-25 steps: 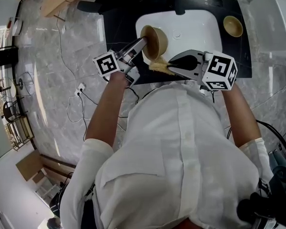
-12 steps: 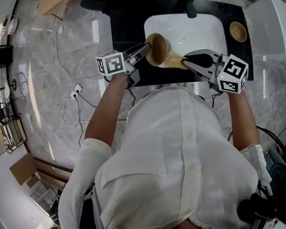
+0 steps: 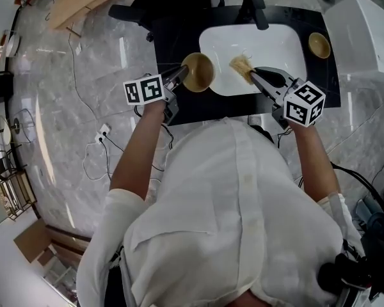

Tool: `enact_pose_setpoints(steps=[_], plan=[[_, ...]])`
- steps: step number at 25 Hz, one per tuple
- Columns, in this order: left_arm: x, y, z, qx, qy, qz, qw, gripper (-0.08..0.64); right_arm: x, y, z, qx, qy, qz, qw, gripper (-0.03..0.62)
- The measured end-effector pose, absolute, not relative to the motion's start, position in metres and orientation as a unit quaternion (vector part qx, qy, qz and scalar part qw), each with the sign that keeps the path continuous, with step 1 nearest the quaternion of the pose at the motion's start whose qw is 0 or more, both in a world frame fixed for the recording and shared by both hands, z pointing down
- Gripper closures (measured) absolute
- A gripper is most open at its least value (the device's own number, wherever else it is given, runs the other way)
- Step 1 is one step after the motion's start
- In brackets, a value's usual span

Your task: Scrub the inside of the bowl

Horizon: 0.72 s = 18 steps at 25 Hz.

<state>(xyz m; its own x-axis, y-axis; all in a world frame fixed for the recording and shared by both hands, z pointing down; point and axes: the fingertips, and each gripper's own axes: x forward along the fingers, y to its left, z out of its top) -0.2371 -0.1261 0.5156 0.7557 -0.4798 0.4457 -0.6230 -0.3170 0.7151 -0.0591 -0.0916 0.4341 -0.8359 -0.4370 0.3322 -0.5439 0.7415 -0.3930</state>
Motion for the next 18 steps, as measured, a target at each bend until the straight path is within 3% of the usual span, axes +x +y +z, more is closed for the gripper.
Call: enact_pose_setpoints(steps=[18], plan=[[-0.297,-0.16,0.576,0.765,-0.405,0.19,0.464,0.541,-0.048,-0.06,0.499,0.376,-0.859,0.314,0.148,0.566]])
